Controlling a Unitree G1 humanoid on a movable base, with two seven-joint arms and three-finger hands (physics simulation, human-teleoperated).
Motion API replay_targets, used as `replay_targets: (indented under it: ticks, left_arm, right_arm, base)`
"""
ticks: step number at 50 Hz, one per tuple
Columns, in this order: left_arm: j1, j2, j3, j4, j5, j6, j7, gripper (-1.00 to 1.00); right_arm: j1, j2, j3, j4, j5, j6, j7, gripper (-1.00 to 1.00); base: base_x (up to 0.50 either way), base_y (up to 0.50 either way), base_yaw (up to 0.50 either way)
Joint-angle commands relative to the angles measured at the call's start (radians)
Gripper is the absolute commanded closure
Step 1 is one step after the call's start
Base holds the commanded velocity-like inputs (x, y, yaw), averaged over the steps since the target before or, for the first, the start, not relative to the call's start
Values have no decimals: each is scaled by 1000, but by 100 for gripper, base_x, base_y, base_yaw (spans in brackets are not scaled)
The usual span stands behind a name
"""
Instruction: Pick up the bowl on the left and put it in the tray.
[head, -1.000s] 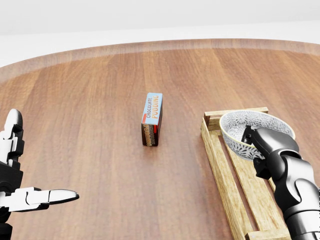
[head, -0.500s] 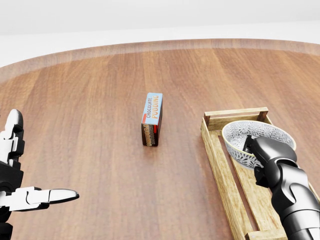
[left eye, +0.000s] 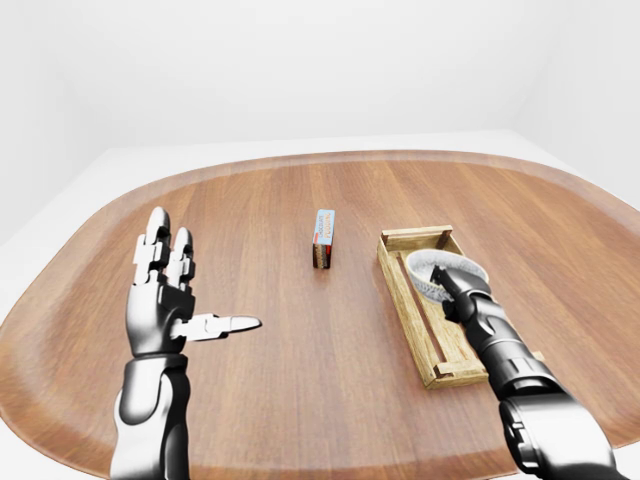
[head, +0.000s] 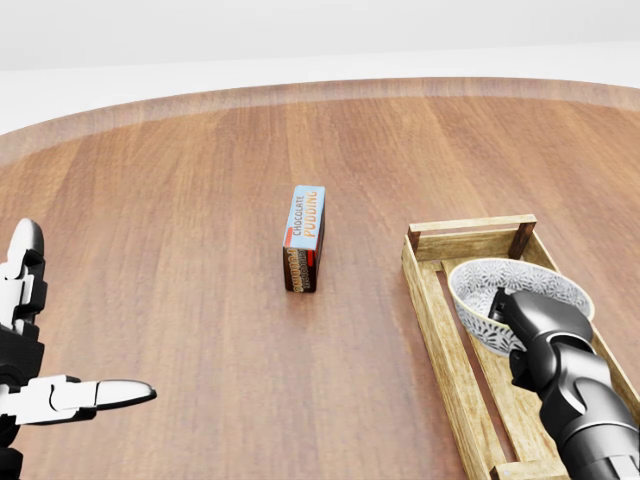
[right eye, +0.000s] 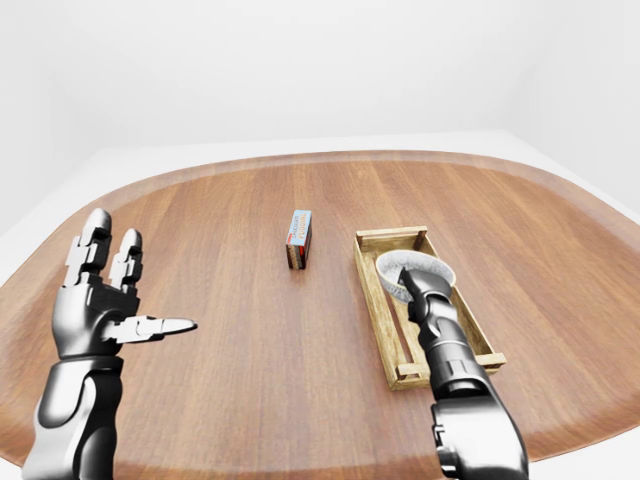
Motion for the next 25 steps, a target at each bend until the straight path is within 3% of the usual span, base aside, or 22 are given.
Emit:
replay_targets:
  ticks: [1, 25]
  left_arm:
    - [-2, -9, -11, 58, 13, 0, 8, -100]
    - [2, -13, -27, 53, 24, 0, 10, -100]
  right_arm:
    - [-41, 2, 4, 113, -2, 0, -39, 100]
    - [-37, -1, 13, 180, 15, 0, -86, 100]
  base:
    - [0, 0, 0]
    - [0, 0, 0]
